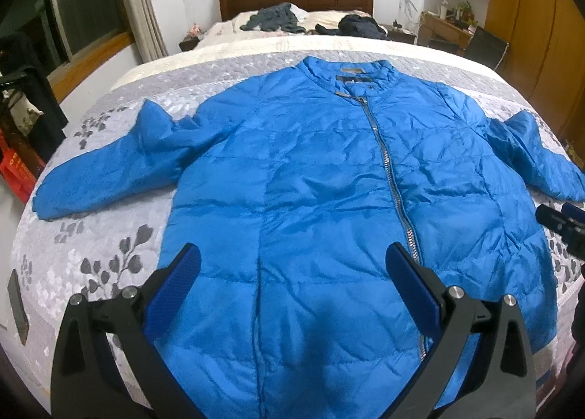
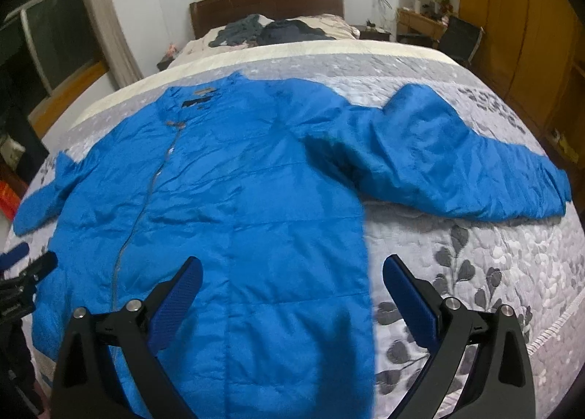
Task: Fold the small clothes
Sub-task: 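Grasp the cuff of the blue jacket sleeve with the right gripper and lift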
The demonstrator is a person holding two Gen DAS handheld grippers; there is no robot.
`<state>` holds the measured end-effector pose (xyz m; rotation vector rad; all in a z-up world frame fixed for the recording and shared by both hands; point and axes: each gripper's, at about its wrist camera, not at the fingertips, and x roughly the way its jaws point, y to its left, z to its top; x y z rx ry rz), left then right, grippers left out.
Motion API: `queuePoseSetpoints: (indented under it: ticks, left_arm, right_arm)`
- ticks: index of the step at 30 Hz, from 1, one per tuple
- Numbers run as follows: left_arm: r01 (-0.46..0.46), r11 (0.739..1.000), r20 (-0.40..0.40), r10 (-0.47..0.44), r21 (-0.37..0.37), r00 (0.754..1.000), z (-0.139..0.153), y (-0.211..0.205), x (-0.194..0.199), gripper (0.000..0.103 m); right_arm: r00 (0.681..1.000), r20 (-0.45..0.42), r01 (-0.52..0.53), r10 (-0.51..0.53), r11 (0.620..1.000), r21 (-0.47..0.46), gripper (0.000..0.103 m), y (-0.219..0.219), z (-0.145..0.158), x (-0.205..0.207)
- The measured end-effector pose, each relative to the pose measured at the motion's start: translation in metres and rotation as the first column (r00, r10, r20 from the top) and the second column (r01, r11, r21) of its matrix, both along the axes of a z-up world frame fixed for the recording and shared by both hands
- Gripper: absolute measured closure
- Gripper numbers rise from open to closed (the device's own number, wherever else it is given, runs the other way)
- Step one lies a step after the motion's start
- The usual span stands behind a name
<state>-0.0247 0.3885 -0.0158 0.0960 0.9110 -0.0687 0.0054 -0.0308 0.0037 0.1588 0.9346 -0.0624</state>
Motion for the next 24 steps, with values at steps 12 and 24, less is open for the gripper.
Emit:
queuePoseSetpoints:
  ticks: [12,24]
  left_arm:
    - [0.076,0.997,-0.027,-0.076,0.007,0.997,0.006,-0.050,0.049,0.003]
    - [0.162,0.986,-0.025,-0.164,-0.049,0.986,0.003,-0.103,0.078,0.003]
  right_arm:
    - [0.922,-0.142,0.381,-0.360,0.909,0.170,0.004,-0.221,-0.017,0.018]
    - [0.801,-0.257,0.597,-0.541,0.756,0.269,0.007,-0.382,-0.056,0.011]
